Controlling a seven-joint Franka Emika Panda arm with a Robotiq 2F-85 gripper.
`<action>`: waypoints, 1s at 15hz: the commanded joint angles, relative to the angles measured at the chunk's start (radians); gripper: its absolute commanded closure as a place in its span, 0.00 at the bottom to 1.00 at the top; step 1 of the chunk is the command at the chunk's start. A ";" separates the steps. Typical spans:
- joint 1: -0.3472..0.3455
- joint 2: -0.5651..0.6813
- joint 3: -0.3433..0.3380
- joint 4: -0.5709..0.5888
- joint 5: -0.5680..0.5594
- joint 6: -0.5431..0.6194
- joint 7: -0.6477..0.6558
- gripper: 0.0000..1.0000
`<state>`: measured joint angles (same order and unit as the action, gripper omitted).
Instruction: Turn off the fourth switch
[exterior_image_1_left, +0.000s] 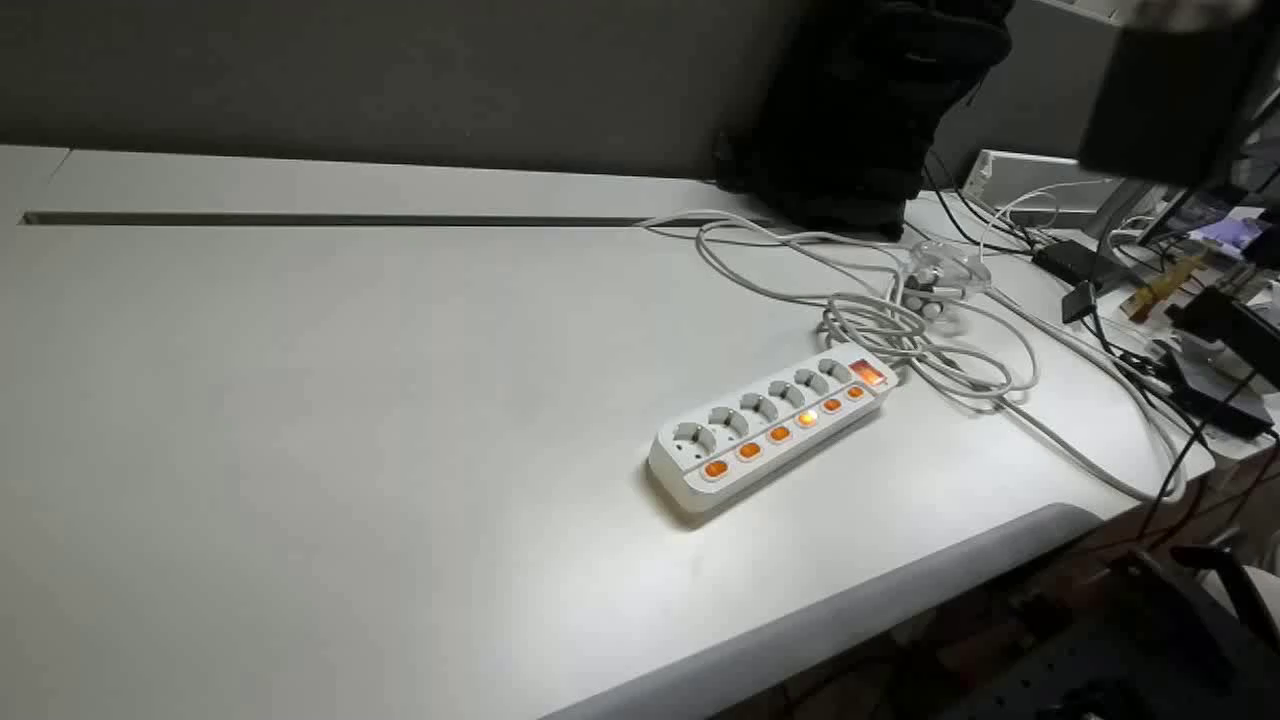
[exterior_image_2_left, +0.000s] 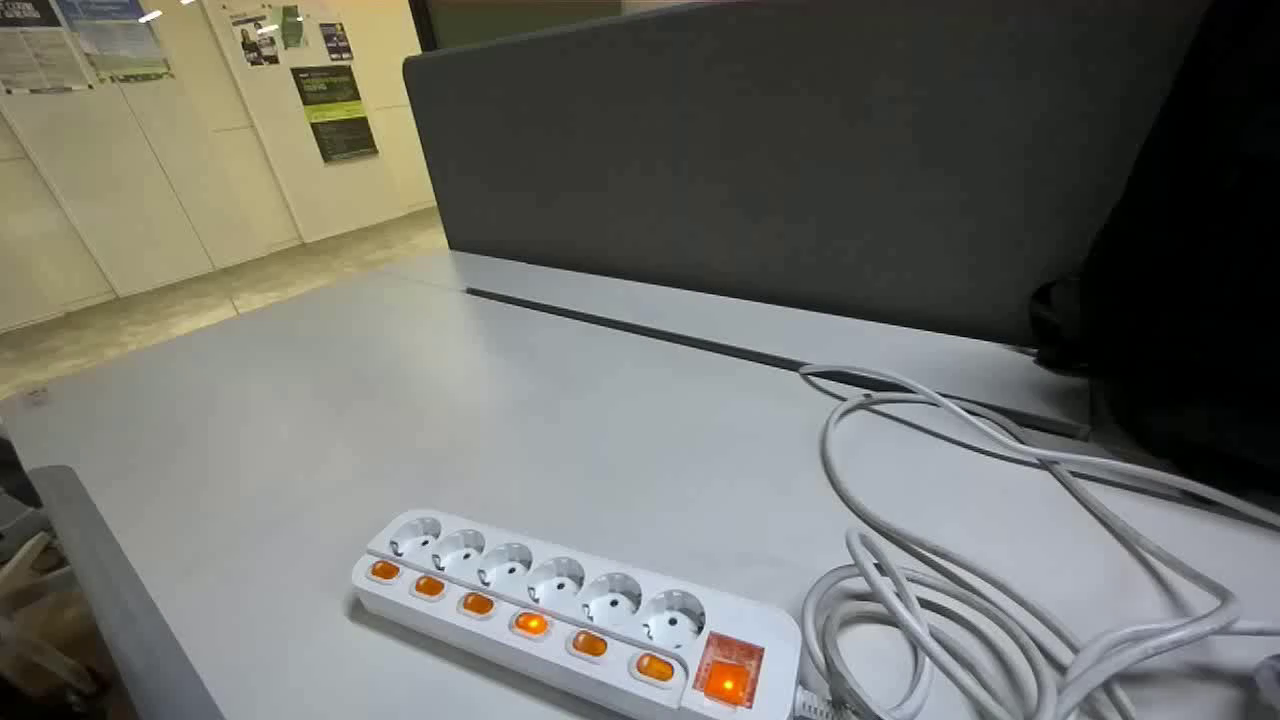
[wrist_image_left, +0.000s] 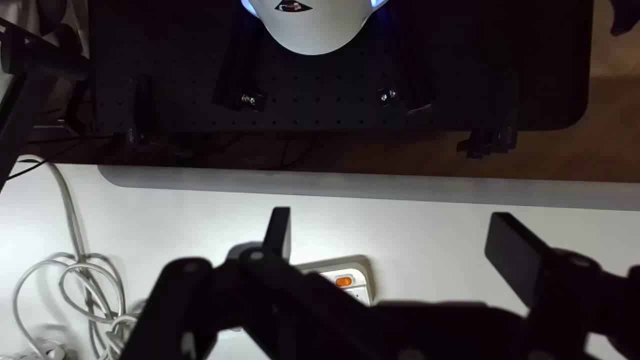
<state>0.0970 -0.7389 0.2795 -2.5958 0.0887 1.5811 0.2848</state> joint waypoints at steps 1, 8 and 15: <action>0.012 0.003 -0.011 0.002 -0.006 -0.001 0.007 0.00; 0.012 0.003 -0.011 0.002 -0.006 -0.001 0.007 0.00; -0.017 -0.007 -0.015 -0.046 -0.031 0.132 0.030 0.00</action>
<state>0.0953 -0.7390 0.2782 -2.6029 0.0834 1.6149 0.2868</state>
